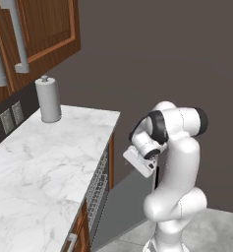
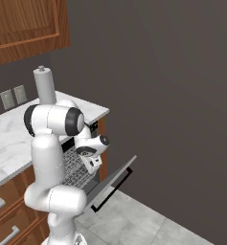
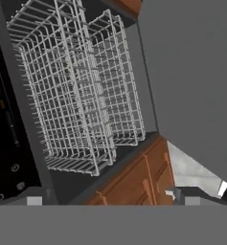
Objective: Open the dishwasher door and pull out the top rack.
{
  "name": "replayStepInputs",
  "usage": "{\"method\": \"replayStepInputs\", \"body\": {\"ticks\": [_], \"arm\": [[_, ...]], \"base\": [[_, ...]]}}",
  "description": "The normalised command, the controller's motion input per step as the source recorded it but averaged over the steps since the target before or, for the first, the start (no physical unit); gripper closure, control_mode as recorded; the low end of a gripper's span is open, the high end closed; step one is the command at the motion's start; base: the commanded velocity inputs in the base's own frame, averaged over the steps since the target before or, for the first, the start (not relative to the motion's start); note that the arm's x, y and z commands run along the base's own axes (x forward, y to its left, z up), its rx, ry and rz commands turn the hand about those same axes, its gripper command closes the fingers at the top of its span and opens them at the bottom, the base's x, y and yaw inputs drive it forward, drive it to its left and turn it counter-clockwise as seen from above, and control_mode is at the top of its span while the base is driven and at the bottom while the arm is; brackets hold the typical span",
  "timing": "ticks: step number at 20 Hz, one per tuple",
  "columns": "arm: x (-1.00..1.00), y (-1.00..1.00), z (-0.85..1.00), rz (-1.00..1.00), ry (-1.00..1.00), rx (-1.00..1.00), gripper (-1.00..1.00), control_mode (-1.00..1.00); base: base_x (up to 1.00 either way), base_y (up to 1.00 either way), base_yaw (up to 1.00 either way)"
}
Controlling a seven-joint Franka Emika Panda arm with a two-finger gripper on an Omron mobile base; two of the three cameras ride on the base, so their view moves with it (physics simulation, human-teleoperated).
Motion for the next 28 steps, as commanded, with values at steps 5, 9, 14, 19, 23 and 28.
{"method": "replayStepInputs", "body": {"ticks": [5,9,14,19,23,28], "arm": [[0.38,0.11,-0.2,0.08,-0.08,0.08,-1.0,-1.0],[0.46,0.28,-0.21,0.06,-0.02,0.07,-1.0,-1.0],[0.42,0.17,-0.15,0.03,0.0,0.07,-1.0,-1.0],[0.46,0.12,-0.34,0.0,0.0,0.06,-1.0,-1.0],[0.51,0.24,-0.39,0.0,0.0,0.05,-1.0,-1.0],[0.51,0.19,-0.44,0.0,0.0,0.03,-1.0,-1.0]], "base": [[0.0,0.0,0.0],[0.0,0.0,0.0],[0.0,0.0,0.0],[0.0,0.0,0.0],[0.0,0.0,0.0],[0.0,0.0,0.0]]}}
